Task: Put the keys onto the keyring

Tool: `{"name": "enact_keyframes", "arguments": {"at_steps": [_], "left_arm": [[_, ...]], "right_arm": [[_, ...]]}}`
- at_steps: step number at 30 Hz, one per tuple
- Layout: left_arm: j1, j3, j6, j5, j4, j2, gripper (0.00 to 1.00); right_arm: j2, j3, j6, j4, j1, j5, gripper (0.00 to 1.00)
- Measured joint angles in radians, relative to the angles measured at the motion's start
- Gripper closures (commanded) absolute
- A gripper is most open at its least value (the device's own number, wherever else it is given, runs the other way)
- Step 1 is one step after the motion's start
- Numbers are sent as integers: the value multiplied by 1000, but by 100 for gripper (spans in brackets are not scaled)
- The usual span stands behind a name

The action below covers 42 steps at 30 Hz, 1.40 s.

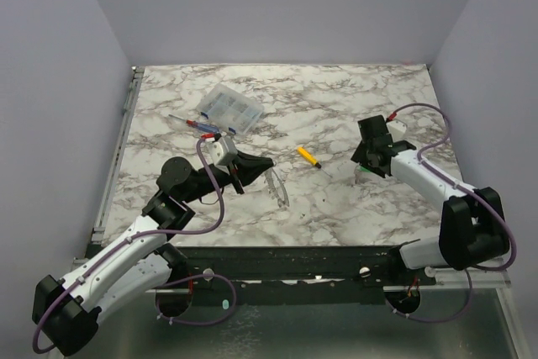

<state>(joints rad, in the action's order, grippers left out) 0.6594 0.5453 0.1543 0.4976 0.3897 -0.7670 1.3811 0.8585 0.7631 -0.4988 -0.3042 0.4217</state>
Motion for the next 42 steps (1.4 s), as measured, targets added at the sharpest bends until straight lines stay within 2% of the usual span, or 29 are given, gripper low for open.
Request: {"name": "enact_keyframes", "arguments": {"at_steps": [14,22,28,31,35,42], "left_arm": [[13,1,-23,-19,-33,0,100],[17,3,-26,-21,-34,-1,100],[17,3,-29,-21,-35,-3,100],[18,3,-29,-21,-37,-5,100],[22,3,-30,-22,-41,-5,100],[24,3,-33,-25,-42,-13,100]], "right_arm": [[90,-97,-2,196,29,-40,59],[128,-111,-4,252,31,-44,62],[139,-117,-5,271,31,-43,74],[142,-121,-8,283,31,-44,87],[145,-121,-25,304,31,-45,99],[85,-121,-80,300,31,-47,99]]}}
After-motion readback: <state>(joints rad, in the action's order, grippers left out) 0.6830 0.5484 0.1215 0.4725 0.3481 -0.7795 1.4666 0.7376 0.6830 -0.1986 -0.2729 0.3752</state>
